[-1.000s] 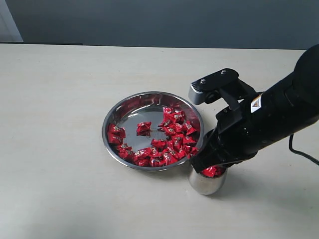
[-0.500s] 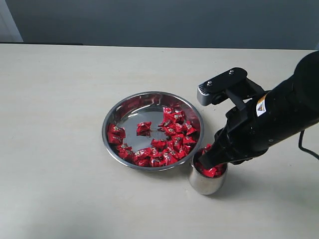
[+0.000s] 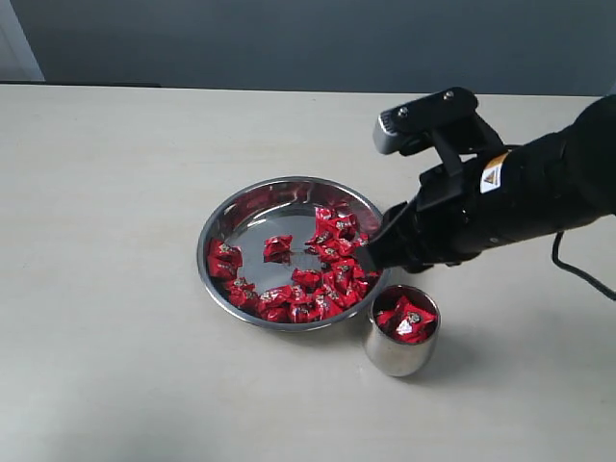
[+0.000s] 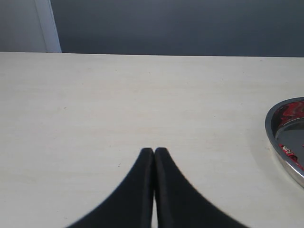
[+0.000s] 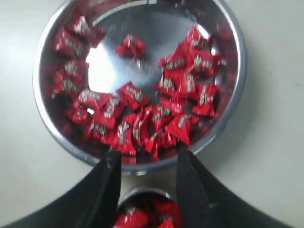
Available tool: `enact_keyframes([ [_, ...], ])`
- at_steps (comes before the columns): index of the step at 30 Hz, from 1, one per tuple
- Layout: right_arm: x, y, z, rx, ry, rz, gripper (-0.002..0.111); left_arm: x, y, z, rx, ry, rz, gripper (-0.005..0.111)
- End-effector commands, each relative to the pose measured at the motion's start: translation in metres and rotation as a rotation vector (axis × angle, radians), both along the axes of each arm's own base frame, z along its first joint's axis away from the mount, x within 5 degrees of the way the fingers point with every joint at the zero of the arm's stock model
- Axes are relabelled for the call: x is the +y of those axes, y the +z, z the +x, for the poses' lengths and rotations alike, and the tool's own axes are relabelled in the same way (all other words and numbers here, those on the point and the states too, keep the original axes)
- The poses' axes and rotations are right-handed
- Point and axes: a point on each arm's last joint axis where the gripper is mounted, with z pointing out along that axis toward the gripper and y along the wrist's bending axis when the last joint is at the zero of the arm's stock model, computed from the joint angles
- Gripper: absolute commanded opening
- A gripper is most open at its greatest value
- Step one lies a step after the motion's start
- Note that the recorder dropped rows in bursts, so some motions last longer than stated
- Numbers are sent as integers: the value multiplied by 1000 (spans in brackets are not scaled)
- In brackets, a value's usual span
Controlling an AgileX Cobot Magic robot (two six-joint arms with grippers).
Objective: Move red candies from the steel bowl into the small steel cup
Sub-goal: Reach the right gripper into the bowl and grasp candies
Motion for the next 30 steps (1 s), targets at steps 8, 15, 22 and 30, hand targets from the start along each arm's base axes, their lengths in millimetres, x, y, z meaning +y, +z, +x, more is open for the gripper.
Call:
enact_keyframes([
  [8,53,-23,66,4,94,10,40,0,0,0,-6,-5,-2,0],
  [15,89,-50,106,111,170,-5,47,0,0,0,-6,-5,-2,0],
  [22,105,-87,127,181,178,-29,47,0,0,0,-6,-5,-2,0],
  [30,109,-114,133,215,165,-44,47,0,0,0,-6,-5,-2,0],
])
